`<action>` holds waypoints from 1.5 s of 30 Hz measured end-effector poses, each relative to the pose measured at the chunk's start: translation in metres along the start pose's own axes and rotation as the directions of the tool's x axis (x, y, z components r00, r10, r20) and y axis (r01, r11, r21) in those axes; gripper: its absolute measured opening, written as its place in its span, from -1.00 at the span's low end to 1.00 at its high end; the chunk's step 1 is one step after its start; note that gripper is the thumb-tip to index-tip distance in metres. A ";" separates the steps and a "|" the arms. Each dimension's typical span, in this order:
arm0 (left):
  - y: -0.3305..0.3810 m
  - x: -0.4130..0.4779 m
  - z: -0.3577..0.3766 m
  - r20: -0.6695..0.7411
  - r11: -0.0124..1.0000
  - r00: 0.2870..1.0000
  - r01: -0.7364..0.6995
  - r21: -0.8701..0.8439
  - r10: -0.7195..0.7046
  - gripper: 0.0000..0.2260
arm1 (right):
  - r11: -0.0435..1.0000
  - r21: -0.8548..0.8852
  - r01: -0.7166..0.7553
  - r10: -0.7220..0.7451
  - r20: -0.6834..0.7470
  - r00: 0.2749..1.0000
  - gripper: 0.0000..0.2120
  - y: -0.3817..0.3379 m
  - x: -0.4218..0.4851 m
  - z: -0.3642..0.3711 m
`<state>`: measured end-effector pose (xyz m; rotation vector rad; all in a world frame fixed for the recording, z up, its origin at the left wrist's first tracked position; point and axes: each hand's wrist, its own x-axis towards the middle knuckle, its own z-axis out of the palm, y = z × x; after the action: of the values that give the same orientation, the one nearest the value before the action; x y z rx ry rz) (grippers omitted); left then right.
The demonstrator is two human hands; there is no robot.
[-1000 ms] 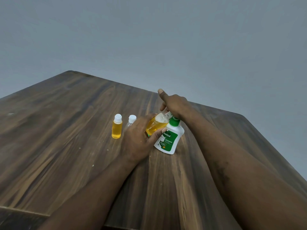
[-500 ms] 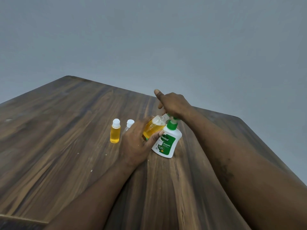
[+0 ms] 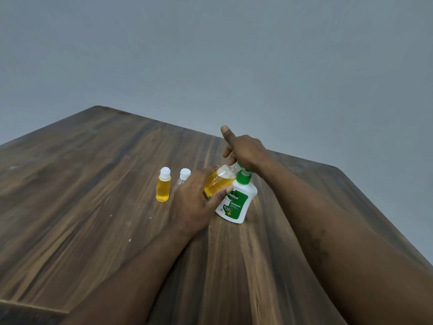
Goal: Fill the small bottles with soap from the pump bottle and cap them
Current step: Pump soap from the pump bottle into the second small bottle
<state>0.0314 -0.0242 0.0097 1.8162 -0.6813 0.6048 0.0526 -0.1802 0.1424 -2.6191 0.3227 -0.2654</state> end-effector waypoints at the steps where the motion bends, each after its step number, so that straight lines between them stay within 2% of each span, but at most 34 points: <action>1: 0.000 0.000 0.000 -0.009 1.000 1.000 0.002 -0.011 -0.002 -0.51 | 1.000 0.016 0.004 -0.004 0.002 1.000 -0.19 -0.002 0.000 -0.004; 7: 0.004 0.000 -0.001 -0.032 0.999 0.999 0.011 -0.031 -0.012 -0.54 | 1.000 0.000 0.031 -0.031 -0.027 0.999 -0.23 -0.005 -0.002 -0.012; 16: -0.001 0.000 -0.001 0.005 1.000 1.000 0.016 0.026 -0.016 -0.50 | 0.999 -0.029 -0.030 0.031 0.056 0.998 -0.19 0.001 -0.007 0.004; 30: 0.006 -0.001 -0.001 -0.028 0.999 0.999 0.023 -0.027 -0.024 -0.55 | 0.999 0.036 -0.009 0.010 -0.033 0.999 -0.19 -0.005 0.000 -0.018; 36: -0.001 0.002 0.001 0.009 1.000 1.000 0.009 0.004 -0.009 -0.53 | 0.999 -0.024 -0.044 0.045 0.066 0.997 -0.15 0.003 -0.008 0.001; 45: 0.000 -0.001 0.000 0.021 0.999 0.999 0.025 0.027 -0.026 -0.49 | 0.999 -0.039 -0.008 0.010 0.039 0.999 -0.16 0.004 -0.006 0.002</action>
<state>0.0305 -0.0239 0.0096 1.8561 -0.6664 0.5803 0.0469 -0.1809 0.1375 -2.6567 0.3288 -0.2061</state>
